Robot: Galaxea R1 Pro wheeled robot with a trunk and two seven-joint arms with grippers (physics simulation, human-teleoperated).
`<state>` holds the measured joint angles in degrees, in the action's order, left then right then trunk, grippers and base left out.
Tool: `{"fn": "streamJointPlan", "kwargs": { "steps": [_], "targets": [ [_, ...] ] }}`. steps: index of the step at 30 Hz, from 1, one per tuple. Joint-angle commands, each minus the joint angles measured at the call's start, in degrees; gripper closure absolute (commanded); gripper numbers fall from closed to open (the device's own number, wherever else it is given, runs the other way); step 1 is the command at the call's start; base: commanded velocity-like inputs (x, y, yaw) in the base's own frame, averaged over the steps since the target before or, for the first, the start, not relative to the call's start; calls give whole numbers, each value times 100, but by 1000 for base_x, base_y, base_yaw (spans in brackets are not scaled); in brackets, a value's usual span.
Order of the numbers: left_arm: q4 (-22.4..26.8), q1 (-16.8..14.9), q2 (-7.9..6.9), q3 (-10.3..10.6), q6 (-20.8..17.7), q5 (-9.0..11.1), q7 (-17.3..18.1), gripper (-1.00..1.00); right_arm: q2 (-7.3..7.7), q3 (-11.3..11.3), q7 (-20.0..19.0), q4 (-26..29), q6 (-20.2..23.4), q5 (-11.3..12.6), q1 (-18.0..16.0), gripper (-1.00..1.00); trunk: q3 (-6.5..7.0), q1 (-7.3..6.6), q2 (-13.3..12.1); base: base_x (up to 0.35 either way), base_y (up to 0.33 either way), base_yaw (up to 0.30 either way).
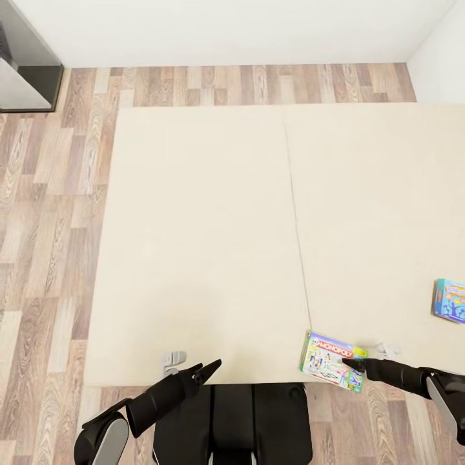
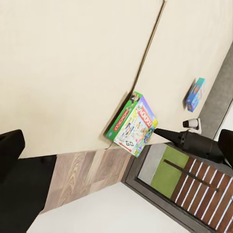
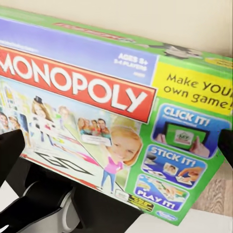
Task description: Put all the toys in the child's room - the three board games (two on the bed and one on the table), the two jigsaw puzzles on the table, and the tennis ball on the table - inside the toy box on the table in the child's room.
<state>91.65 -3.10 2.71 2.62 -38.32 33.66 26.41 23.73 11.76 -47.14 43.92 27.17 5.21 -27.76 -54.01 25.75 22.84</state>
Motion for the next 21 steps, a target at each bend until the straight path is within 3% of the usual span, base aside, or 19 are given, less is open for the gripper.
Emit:
{"fn": "streamJointPlan", "kwargs": {
  "steps": [1, 8, 21],
  "targets": [
    [2, -2, 2, -5, -42, 32, -1, -100, 1, 7, -6, 3, 52, 47, 0, -100, -5, 3, 8, 0, 180, 0],
    [2, -2, 2, -6, -38, 35, 3, -100, 0, 6, -6, 3, 50, 48, -1, -100, -5, 3, 8, 0, 155, 0],
    [2, -5, 2, -7, -36, 30, 4, -100, 0, 10, -6, 3, 51, 50, -1, -100, -5, 3, 8, 0, 45, 0]
  ]
}}
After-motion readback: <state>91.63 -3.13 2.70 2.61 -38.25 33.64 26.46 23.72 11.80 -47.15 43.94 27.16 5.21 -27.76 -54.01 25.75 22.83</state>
